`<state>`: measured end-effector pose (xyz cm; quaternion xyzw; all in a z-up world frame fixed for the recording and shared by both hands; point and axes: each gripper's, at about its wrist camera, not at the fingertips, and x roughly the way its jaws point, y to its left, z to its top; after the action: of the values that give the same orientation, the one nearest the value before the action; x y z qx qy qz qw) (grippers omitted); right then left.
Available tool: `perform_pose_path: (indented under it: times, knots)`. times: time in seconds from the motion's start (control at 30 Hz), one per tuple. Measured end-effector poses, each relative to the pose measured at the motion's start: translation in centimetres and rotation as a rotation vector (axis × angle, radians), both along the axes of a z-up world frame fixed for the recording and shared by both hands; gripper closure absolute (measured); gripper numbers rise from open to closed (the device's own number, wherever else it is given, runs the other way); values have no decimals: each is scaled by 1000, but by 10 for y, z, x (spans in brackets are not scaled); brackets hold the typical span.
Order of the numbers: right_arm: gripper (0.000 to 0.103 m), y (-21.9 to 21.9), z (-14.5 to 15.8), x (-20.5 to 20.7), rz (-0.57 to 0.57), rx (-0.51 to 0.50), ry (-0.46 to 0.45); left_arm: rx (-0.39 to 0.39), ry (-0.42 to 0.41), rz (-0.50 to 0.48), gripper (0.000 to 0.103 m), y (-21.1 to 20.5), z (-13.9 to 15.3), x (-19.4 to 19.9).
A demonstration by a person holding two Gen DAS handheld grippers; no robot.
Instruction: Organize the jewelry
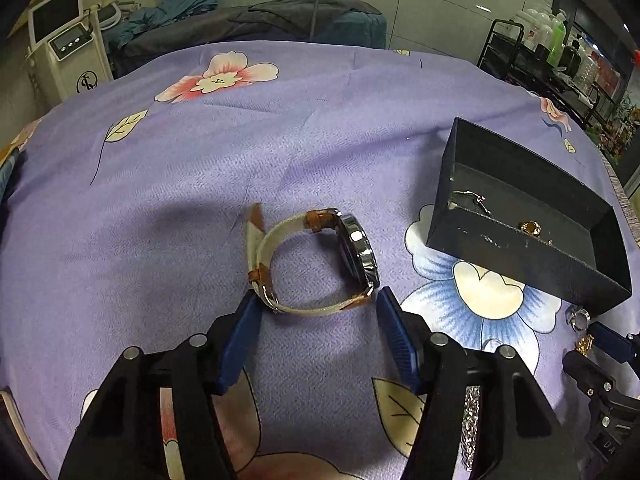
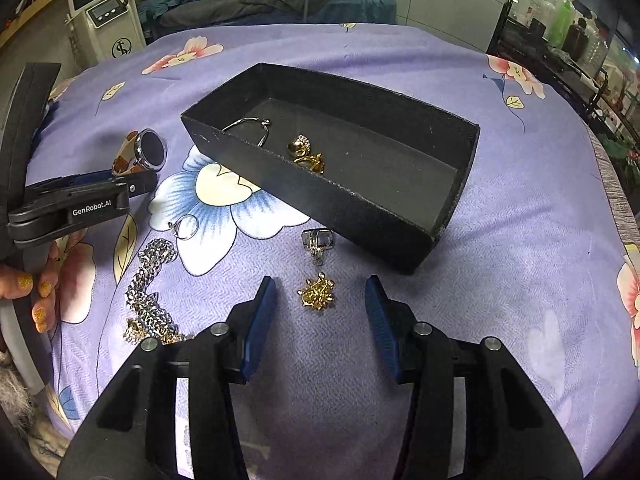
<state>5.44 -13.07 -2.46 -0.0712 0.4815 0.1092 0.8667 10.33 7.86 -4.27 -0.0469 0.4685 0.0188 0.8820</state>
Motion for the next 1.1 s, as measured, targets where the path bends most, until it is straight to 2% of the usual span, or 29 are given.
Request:
perform_pose_path:
  times: [0.23,0.77,0.8,0.83,0.87,0.9,0.97,1.03,1.1]
  knots:
    - [84,-6,0,5,-27,7,-12,-13,1,4,51,-1,1,9]
    - [84,-17,5,-9,-35,72,2,-117,-27,-17,56,4,14,-26]
    - [84,-18,6,-12,-34,77,4,-124,-30,-20,58,4,16,-29]
    - [84,-18,6,-14,-33,81,7,-134,-31,-26,75,3,17,-32]
    - [84,-19,7,-16,-32,83,8,-142,-28,-39,97,2,18,-34]
    - [84,-19,9,-18,-30,86,8,-141,-21,-51,102,0,19,-35]
    - [84,-18,11,-21,-27,91,6,-132,-23,-88,102,-6,22,-38]
    - [84,-18,11,-22,-21,91,8,-57,-27,-82,102,-11,22,-39]
    - [84,-18,10,-22,-24,96,13,-94,-27,-83,102,-8,22,-39]
